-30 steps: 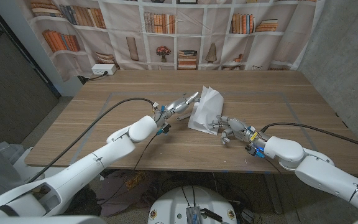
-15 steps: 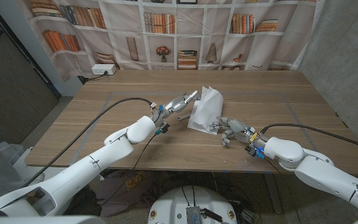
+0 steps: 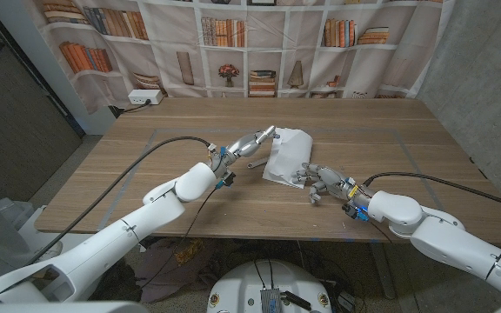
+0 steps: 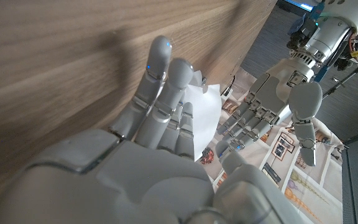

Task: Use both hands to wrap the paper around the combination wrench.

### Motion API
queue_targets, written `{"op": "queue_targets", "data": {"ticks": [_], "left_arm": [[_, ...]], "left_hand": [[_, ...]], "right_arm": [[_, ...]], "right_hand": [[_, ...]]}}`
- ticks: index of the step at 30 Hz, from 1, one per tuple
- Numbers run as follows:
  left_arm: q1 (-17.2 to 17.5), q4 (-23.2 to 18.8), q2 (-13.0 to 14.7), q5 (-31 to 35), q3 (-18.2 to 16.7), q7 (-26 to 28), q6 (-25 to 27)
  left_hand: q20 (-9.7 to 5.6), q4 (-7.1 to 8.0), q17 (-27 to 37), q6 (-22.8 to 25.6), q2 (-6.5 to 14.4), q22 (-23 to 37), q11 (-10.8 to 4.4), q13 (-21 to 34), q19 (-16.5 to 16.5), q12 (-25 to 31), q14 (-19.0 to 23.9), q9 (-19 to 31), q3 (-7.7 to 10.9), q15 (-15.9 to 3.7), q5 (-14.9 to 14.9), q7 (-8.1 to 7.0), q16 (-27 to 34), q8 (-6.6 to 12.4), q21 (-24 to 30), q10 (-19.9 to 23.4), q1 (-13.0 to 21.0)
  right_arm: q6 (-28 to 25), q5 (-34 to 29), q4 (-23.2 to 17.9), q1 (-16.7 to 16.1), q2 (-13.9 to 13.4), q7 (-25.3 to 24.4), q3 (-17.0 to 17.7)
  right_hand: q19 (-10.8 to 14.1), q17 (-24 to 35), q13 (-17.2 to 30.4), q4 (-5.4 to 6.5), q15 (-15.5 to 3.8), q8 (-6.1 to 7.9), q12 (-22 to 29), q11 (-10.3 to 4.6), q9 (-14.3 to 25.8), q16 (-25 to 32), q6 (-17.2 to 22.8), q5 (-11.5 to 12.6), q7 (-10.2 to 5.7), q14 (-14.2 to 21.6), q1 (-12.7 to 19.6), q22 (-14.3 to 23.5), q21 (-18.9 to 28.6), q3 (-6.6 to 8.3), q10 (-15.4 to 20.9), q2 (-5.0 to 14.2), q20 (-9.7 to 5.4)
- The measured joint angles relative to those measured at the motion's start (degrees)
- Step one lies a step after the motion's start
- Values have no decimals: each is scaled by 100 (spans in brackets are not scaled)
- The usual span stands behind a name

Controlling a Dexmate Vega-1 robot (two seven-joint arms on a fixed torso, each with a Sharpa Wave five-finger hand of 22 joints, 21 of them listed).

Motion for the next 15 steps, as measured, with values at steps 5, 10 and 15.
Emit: {"op": "queue_targets", "data": {"ticks": [5, 10, 15], "left_arm": [[-84, 167, -46, -84, 18, -122, -125], [-222, 368, -130, -162, 92, -322, -301], [-467, 690, -281, -229, 218, -568, -510]], "left_hand": [[0, 0, 1, 0, 0, 0, 0, 0, 0, 0, 0, 0, 0, 0, 0, 0, 0, 0, 0, 0, 0], [-84, 0, 1, 1, -1, 0, 0, 0, 84, 0, 41, -12, 0, 34, 40, 0, 0, 0, 0, 0, 0], [-197, 0, 1, -19, -7, -29, 23, 0, 240, 0, 113, -27, 0, 32, 61, 19, 0, 0, 33, 23, 38]], "right_arm": [[-41, -13, 0, 20, 11, -24, -16], [-72, -18, 0, 35, 15, -36, -25], [-81, -19, -2, 40, 15, -54, -25]], "right_hand": [[0, 1, 0, 0, 0, 0, 0, 0, 0, -18, 0, 0, 0, 0, 0, 0, 0, 0, 0, 0, 0], [0, 1, 0, 0, 0, 0, 0, 0, 0, -31, 0, 0, 0, 0, 0, 0, 0, 0, 0, 0, 0], [1, 13, 0, 0, -8, 0, 0, 0, 0, -53, 0, 0, 0, 8, 0, 9, 0, 0, 0, 0, 0]]}}
